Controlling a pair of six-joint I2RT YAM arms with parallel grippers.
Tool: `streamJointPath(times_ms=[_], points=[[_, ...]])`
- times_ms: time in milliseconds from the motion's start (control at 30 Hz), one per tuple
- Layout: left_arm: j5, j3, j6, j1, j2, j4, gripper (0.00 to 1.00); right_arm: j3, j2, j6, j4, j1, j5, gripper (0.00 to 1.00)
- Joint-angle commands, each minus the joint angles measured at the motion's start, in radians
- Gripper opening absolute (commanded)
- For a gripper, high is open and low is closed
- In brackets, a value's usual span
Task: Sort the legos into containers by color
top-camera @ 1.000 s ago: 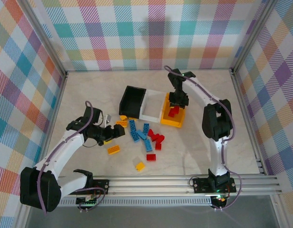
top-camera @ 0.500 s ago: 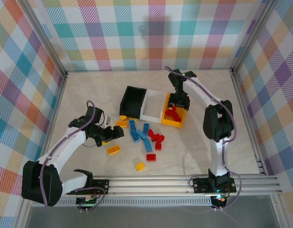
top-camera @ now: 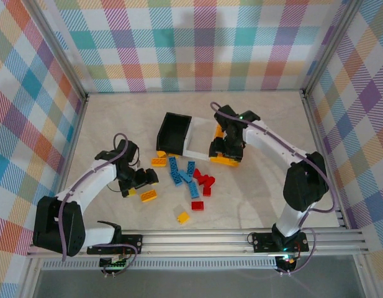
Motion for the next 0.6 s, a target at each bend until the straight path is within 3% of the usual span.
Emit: streamJointPath(times_ms=[0,200,567], points=[[-0.009,-0.024,-0.070,-0.017,0.001,-0.015,0.91,-0.024,-0.036,0.034,0.043,0.003,-0.039,0.69],[-0.038,-0.073,-0.161,-0.063,0.013,0.027,0.91,-0.043,-0.031,0.030,0.075,0.015,-0.066,0.70],[-0.058,-0.096,-0.183,-0.098,0.093,0.081,0.89,-0.044,-0.012,0.033,0.104,0.020,-0.101,0.70]])
